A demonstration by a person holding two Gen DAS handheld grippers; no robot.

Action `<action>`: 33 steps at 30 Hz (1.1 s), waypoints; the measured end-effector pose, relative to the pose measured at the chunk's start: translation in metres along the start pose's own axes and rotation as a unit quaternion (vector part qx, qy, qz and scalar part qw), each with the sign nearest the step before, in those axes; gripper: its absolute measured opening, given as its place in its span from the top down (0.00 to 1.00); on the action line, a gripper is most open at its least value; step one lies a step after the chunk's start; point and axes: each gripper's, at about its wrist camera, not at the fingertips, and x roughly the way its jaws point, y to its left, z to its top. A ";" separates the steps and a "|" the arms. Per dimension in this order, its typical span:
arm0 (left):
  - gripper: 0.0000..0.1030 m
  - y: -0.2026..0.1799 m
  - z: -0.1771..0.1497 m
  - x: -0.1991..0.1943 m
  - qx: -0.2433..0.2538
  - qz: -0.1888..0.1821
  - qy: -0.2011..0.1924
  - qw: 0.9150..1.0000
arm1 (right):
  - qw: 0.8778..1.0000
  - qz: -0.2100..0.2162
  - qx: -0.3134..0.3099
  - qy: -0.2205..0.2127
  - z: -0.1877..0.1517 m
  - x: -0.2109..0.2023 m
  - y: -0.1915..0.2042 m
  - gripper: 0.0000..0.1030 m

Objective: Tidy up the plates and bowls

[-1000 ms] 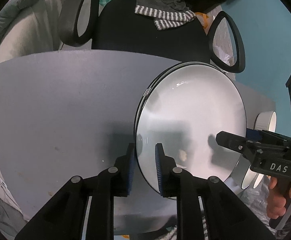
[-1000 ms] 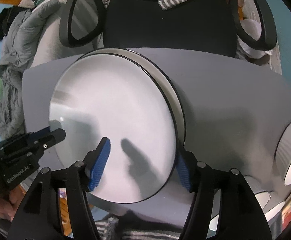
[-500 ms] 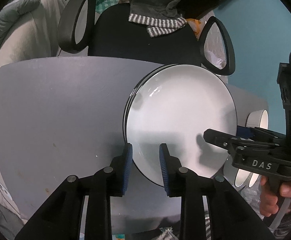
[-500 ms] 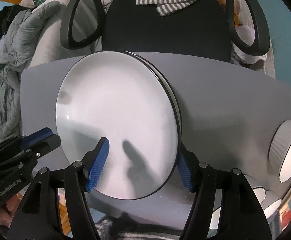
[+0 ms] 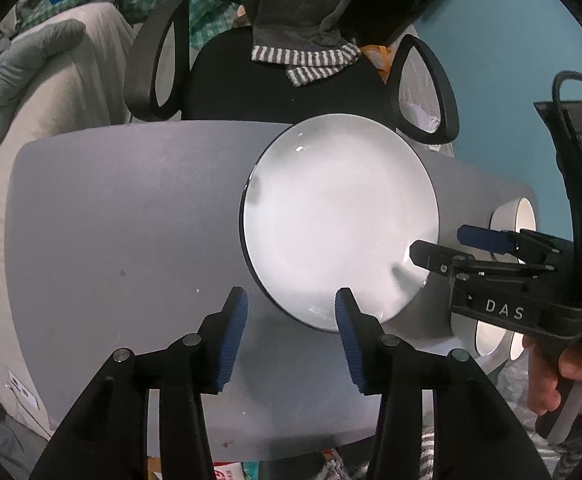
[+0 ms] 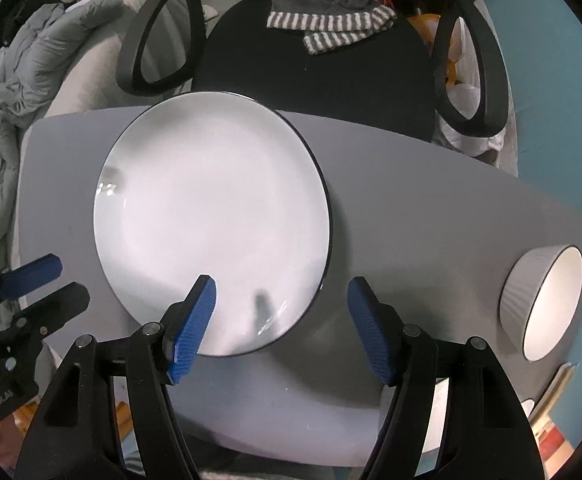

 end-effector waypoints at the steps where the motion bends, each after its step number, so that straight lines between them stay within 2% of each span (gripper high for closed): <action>1: 0.50 -0.002 -0.003 -0.002 0.003 0.002 -0.003 1.000 | 1.000 -0.001 0.000 -0.003 -0.003 -0.002 0.000 0.33; 2: 0.47 -0.003 -0.005 -0.004 0.007 0.004 -0.007 1.000 | 1.000 -0.003 0.000 -0.006 -0.006 -0.003 0.000 0.33; 6: 0.46 -0.011 -0.021 -0.015 0.023 0.018 -0.021 0.999 | 1.000 -0.016 0.001 -0.024 -0.017 -0.016 0.000 0.33; 11: 0.40 -0.016 -0.041 -0.031 0.033 0.029 -0.044 0.998 | 0.998 -0.041 0.002 -0.052 -0.037 -0.035 0.001 0.33; 17: 0.38 -0.026 -0.067 -0.054 0.058 0.040 -0.072 0.995 | 0.994 -0.062 0.016 -0.086 -0.069 -0.059 0.003 0.32; 20: 0.34 -0.028 -0.080 -0.067 0.065 0.034 -0.087 0.994 | 0.992 -0.070 0.022 -0.099 -0.086 -0.069 0.003 0.32; 25: 0.34 -0.035 -0.097 -0.079 0.078 0.013 -0.095 0.992 | 0.990 -0.075 0.037 -0.112 -0.115 -0.084 -0.001 0.32; 33: 0.34 -0.057 -0.115 -0.089 0.122 0.019 -0.110 0.986 | 0.985 -0.092 0.073 -0.126 -0.156 -0.109 -0.021 0.32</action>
